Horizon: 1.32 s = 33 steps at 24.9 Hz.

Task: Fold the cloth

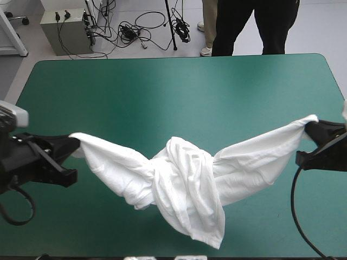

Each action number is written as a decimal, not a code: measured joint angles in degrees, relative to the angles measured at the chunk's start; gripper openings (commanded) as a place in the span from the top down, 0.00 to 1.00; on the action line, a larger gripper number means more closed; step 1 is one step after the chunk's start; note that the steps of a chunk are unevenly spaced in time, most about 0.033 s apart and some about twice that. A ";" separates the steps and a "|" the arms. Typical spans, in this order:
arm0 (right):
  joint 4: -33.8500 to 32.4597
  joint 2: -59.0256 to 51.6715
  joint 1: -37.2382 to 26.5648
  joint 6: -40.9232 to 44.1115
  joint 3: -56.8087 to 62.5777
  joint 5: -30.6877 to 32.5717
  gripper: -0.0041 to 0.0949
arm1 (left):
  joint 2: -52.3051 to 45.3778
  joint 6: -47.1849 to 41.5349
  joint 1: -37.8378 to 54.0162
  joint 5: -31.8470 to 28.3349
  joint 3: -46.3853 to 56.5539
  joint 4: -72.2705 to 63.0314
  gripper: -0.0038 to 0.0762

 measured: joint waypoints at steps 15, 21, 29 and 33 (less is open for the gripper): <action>-16.02 23.22 0.00 2.91 28.72 -20.80 0.98 | 18.98 -5.07 0.00 -13.60 26.19 17.77 0.96; -19.10 39.82 0.00 3.42 19.80 -25.57 0.97 | 33.07 -6.97 1.72 -23.50 26.24 21.74 0.96; -19.61 44.95 0.00 3.44 12.79 -25.23 0.54 | 38.05 -6.25 5.41 -23.00 24.07 21.41 0.52; -18.93 45.75 -0.02 3.44 12.49 -23.93 0.26 | 38.69 -4.78 5.46 -21.91 22.72 19.27 0.35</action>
